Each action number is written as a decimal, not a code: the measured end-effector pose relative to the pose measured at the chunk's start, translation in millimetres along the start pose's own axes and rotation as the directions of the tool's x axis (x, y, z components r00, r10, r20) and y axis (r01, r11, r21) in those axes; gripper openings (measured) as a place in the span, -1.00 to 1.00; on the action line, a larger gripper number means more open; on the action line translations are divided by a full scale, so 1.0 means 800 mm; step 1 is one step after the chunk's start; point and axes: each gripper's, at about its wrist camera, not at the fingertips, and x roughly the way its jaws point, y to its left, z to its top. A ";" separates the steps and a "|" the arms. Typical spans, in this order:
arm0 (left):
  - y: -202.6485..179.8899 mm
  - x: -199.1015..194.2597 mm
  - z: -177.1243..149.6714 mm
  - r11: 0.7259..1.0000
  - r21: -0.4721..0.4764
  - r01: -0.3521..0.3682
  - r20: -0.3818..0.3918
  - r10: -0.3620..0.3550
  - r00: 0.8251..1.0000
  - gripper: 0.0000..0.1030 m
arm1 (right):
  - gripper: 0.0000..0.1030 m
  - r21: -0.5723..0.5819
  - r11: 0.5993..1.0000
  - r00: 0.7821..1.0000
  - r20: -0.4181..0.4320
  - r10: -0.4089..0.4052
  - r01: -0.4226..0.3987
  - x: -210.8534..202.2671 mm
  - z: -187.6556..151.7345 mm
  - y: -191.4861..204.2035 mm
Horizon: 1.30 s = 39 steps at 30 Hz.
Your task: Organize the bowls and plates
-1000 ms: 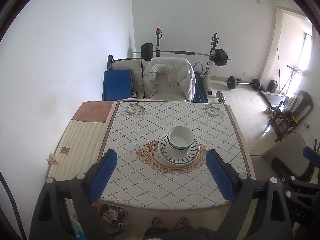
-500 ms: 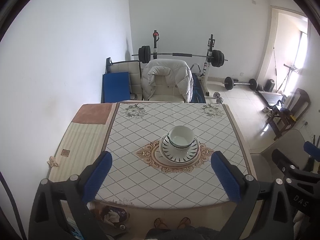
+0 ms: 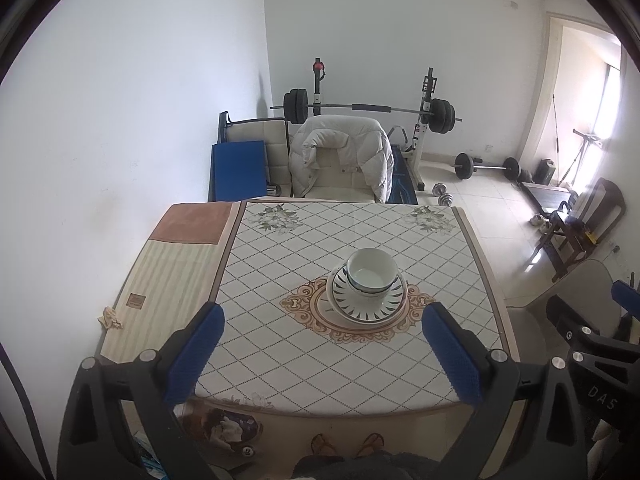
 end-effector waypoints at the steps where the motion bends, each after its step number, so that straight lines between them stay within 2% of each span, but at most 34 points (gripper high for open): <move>1: 0.001 0.000 -0.001 1.000 -0.001 -0.001 -0.001 0.001 1.000 0.97 | 1.00 -0.003 1.000 1.000 -0.002 -0.002 0.002 0.001 0.000 0.002; 39: 0.013 0.011 0.002 1.000 0.011 -0.009 -0.013 0.009 1.000 0.97 | 1.00 0.014 1.000 1.000 -0.024 0.016 -0.016 0.004 0.003 0.012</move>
